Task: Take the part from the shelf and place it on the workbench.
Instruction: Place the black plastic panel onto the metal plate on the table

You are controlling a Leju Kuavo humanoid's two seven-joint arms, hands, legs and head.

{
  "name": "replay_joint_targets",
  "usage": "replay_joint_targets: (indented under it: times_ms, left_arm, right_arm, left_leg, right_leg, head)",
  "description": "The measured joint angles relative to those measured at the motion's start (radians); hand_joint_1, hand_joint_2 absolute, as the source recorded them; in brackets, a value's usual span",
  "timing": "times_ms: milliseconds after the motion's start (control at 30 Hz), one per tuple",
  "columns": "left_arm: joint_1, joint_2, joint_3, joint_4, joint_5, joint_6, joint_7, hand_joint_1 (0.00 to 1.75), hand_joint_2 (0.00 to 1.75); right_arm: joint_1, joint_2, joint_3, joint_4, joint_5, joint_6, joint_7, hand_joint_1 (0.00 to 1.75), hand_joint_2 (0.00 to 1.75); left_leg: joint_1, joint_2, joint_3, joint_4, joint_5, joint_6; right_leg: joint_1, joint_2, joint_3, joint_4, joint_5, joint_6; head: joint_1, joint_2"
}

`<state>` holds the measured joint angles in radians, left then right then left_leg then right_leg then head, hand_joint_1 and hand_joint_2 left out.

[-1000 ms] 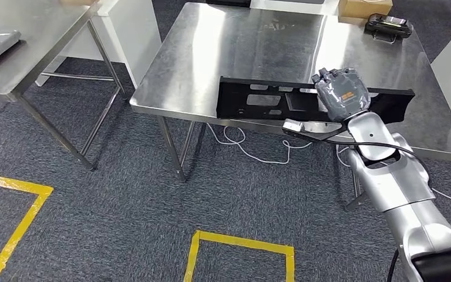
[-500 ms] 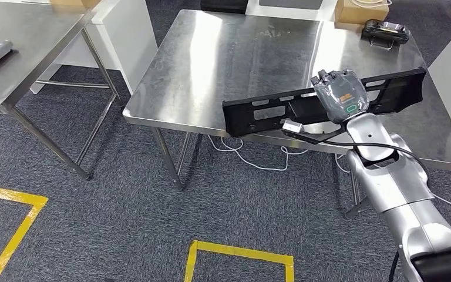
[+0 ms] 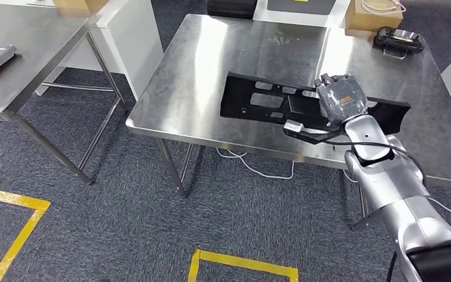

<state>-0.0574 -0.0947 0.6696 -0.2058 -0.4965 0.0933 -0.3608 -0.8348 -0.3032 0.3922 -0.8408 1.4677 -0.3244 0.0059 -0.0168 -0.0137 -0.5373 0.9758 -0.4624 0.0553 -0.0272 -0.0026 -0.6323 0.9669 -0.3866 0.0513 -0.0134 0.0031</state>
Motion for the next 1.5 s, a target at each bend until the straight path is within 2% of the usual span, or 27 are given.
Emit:
replay_joint_targets:
  times_ms: [33,100,167,233,300,333,367,467,500,600,633,733,800,833,867,933,1000,1067,1100,1167,1267,1300,1333,1367,1400,1467,1500]
  left_arm:
    - [0.000,0.001,0.000,0.000,-0.001,0.000,0.000,0.00,1.75]
    - [0.001,0.004,0.001,0.000,-0.002,0.001,-0.001,0.00,1.75]
    - [0.000,0.006,0.001,0.000,-0.003,0.001,-0.001,0.00,1.75]
    - [0.001,0.005,0.001,0.000,-0.004,0.001,-0.002,0.00,1.75]
    - [0.002,0.005,0.002,0.000,-0.004,0.001,-0.002,0.00,1.75]
    - [0.002,0.005,0.002,0.001,-0.004,0.001,-0.002,0.00,1.75]
    - [0.002,0.005,0.002,0.001,-0.004,0.001,-0.001,0.00,1.75]
    - [0.005,0.013,0.005,0.001,-0.005,0.001,0.002,0.00,1.75]
    - [0.006,0.016,0.006,0.002,-0.005,0.001,0.003,0.00,1.75]
    - [0.004,0.015,0.009,0.002,-0.006,0.002,0.004,0.00,1.75]
    - [0.002,0.014,0.011,0.002,-0.006,0.003,0.005,0.00,1.75]
    - [0.000,0.010,0.017,0.002,-0.007,0.007,0.005,0.00,1.75]
    - [0.001,0.006,0.019,0.002,-0.008,0.010,0.005,0.00,1.75]
    - [0.002,0.004,0.020,0.003,-0.008,0.011,0.005,0.00,1.75]
    - [0.003,0.002,0.021,0.003,-0.008,0.012,0.005,0.00,1.75]
    - [0.004,-0.001,0.024,0.003,-0.008,0.013,0.005,0.00,1.75]
    - [0.003,-0.002,0.026,0.003,-0.008,0.015,0.004,0.00,1.75]
    - [0.002,-0.001,0.028,0.003,-0.007,0.020,-0.007,0.00,1.75]
    - [0.002,0.000,0.030,0.002,-0.005,0.026,-0.021,0.00,1.75]
    - [0.001,0.001,0.037,0.000,0.004,0.049,-0.072,0.00,1.75]
    - [-0.001,-0.003,0.054,0.000,0.013,0.133,-0.167,0.00,1.75]
    - [-0.001,-0.005,0.059,0.000,0.013,0.166,-0.191,0.00,1.75]
    - [0.000,-0.007,0.063,0.000,0.012,0.193,-0.210,0.00,1.75]
    - [0.000,-0.008,0.067,0.000,0.011,0.212,-0.222,0.00,1.75]
    - [0.001,-0.008,0.071,0.000,0.010,0.227,-0.229,0.00,1.75]
    - [0.000,-0.009,0.076,0.000,0.010,0.239,-0.232,0.00,1.75]
    - [0.000,-0.009,0.077,0.000,0.012,0.239,-0.232,0.00,1.75]
  right_arm:
    - [-0.003,0.000,-0.002,0.013,-0.002,-0.003,-0.002,1.69,1.75]
    - [-0.008,-0.002,-0.006,0.029,-0.004,-0.005,-0.005,1.69,1.75]
    - [-0.014,-0.001,-0.009,0.043,-0.005,-0.007,-0.007,1.69,1.75]
    - [-0.014,0.000,-0.010,0.058,-0.005,-0.007,-0.008,1.69,1.75]
    - [-0.012,0.002,-0.010,0.071,-0.005,-0.007,-0.009,1.69,1.75]
    - [-0.013,0.003,-0.010,0.076,-0.005,-0.007,-0.009,1.69,1.75]
    - [-0.015,0.005,-0.010,0.081,-0.005,-0.007,-0.009,1.69,1.75]
    - [-0.029,0.010,-0.011,0.104,-0.009,-0.008,-0.009,1.69,1.75]
    - [-0.036,0.011,-0.012,0.114,-0.011,-0.008,-0.011,1.69,1.75]
    - [-0.072,0.007,-0.019,0.139,-0.015,-0.010,-0.019,1.69,1.75]
    - [-0.088,0.005,-0.023,0.149,-0.016,-0.013,-0.020,1.69,1.75]
    - [-0.125,0.001,-0.029,0.191,-0.019,-0.018,-0.021,1.69,1.75]
    - [-0.130,-0.001,-0.030,0.215,-0.020,-0.017,-0.022,1.69,1.75]
    - [-0.130,-0.002,-0.031,0.225,-0.021,-0.017,-0.024,1.69,1.75]
    - [-0.132,-0.003,-0.033,0.232,-0.022,-0.018,-0.025,1.69,1.75]
    - [-0.137,-0.004,-0.038,0.247,-0.024,-0.018,-0.028,1.69,1.75]
    - [-0.144,-0.006,-0.043,0.261,-0.025,-0.017,-0.030,1.69,1.75]
    - [-0.150,-0.007,-0.044,0.270,-0.026,-0.017,-0.032,1.69,1.75]
    - [-0.153,-0.007,-0.045,0.273,-0.026,-0.016,-0.033,1.69,1.75]
    - [-0.161,-0.006,-0.046,0.281,-0.029,-0.014,-0.035,1.69,1.75]
    - [-0.168,-0.006,-0.049,0.298,-0.031,-0.010,-0.039,1.69,1.75]
    - [-0.169,-0.007,-0.050,0.306,-0.032,-0.008,-0.041,1.69,1.75]
    - [-0.169,-0.008,-0.051,0.314,-0.033,-0.007,-0.045,1.69,1.75]
    - [-0.169,-0.009,-0.052,0.321,-0.033,-0.007,-0.048,1.27,1.75]
    - [-0.170,-0.010,-0.052,0.328,-0.034,-0.006,-0.051,0.85,1.75]
    - [-0.176,-0.010,-0.052,0.340,-0.035,-0.004,-0.054,0.00,1.75]
    - [-0.181,-0.010,-0.052,0.346,-0.035,-0.002,-0.056,0.00,1.75]
  left_leg:
    - [0.000,0.000,0.000,0.003,-0.007,-0.004]
    - [0.005,0.004,-0.016,0.040,-0.008,-0.015]
    - [0.014,0.011,-0.080,0.147,-0.009,-0.032]
    - [0.019,0.015,-0.169,0.276,-0.052,-0.044]
    - [0.019,0.016,-0.229,0.315,-0.099,-0.042]
    - [0.016,0.015,-0.236,0.287,-0.094,-0.032]
    - [0.011,0.014,-0.231,0.234,-0.063,-0.016]
    - [-0.027,-0.013,-0.180,0.043,0.115,0.052]
    - [-0.036,-0.023,-0.161,0.008,0.146,0.064]
    - [-0.039,-0.027,-0.108,-0.025,0.136,0.068]
    - [-0.038,-0.026,-0.093,-0.031,0.131,0.072]
    - [-0.035,-0.022,-0.062,-0.036,0.106,0.079]
    - [-0.034,-0.022,-0.043,-0.036,0.087,0.074]
    - [-0.034,-0.023,-0.031,-0.036,0.077,0.070]
    - [-0.034,-0.023,-0.019,-0.035,0.068,0.067]
    - [-0.035,-0.023,0.002,-0.034,0.049,0.059]
    - [-0.037,-0.024,0.012,-0.033,0.033,0.049]
    - [-0.039,-0.025,0.015,-0.024,0.024,0.041]
    - [-0.040,-0.024,0.011,-0.011,0.019,0.036]
    - [-0.034,-0.014,-0.031,0.061,0.004,0.018]
    - [-0.001,0.006,-0.161,0.247,-0.056,-0.015]
    - [0.008,0.010,-0.192,0.275,-0.067,-0.023]
    - [0.016,0.012,-0.205,0.265,-0.057,-0.029]
    - [0.022,0.013,-0.200,0.219,-0.023,-0.032]
    - [0.026,0.014,-0.181,0.145,0.033,-0.033]
    - [0.024,0.014,-0.146,0.030,0.117,-0.027]
    - [0.020,0.013,-0.135,0.004,0.136,-0.020]
  right_leg:
    - [0.001,0.003,0.006,0.000,-0.007,-0.015]
    - [-0.004,0.009,0.019,0.003,-0.011,-0.029]
    - [-0.005,0.013,0.038,0.003,-0.024,-0.040]
    - [-0.003,0.016,0.059,0.003,-0.043,-0.045]
    - [0.001,0.019,0.086,0.002,-0.065,-0.045]
    - [0.004,0.020,0.102,0.001,-0.076,-0.045]
    - [0.010,0.021,0.119,-0.001,-0.088,-0.046]
    - [0.022,0.024,0.162,-0.015,-0.122,-0.047]
    - [0.024,0.028,0.177,-0.018,-0.128,-0.046]
    - [0.033,0.033,0.203,0.001,-0.126,-0.030]
    - [0.034,0.031,0.190,0.031,-0.131,-0.027]
    - [0.031,0.021,0.074,0.210,-0.191,-0.030]
    - [0.028,0.017,0.001,0.279,-0.220,-0.025]
    - [0.026,0.015,-0.011,0.258,-0.204,-0.016]
    - [0.025,0.014,-0.007,0.203,-0.169,-0.004]
    - [0.023,0.008,0.025,0.050,-0.067,0.017]
    - [0.024,0.004,0.051,-0.033,-0.017,0.001]
    - [0.020,0.005,0.065,-0.041,-0.015,-0.030]
    - [0.016,0.006,0.073,-0.041,-0.012,-0.038]
    - [0.005,0.007,0.087,-0.041,-0.018,-0.049]
    - [0.005,0.008,0.105,-0.041,-0.039,-0.053]
    - [0.005,0.008,0.114,-0.041,-0.048,-0.051]
    - [0.004,0.008,0.126,-0.040,-0.058,-0.048]
    - [0.003,0.008,0.139,-0.039,-0.069,-0.045]
    - [0.003,0.008,0.154,-0.039,-0.080,-0.041]
    - [0.002,0.009,0.177,-0.042,-0.097,-0.033]
    - [0.002,0.009,0.182,-0.044,-0.103,-0.027]
  head:
    - [-0.002,0.000]
    - [-0.003,0.000]
    - [-0.004,0.000]
    - [-0.004,0.000]
    - [-0.004,0.000]
    - [-0.004,0.000]
    - [-0.004,0.000]
    - [0.001,0.000]
    - [0.003,0.000]
    - [0.004,0.000]
    - [0.004,0.000]
    - [0.004,0.000]
    - [0.004,0.000]
    - [0.004,0.000]
    - [0.004,0.000]
    - [0.003,0.000]
    - [0.005,0.000]
    - [0.008,0.000]
    - [0.008,0.000]
    - [0.005,0.000]
    - [0.000,0.000]
    - [0.000,0.000]
    - [-0.001,0.000]
    - [0.000,0.000]
    - [0.000,0.000]
    - [0.002,0.000]
    - [0.002,0.000]
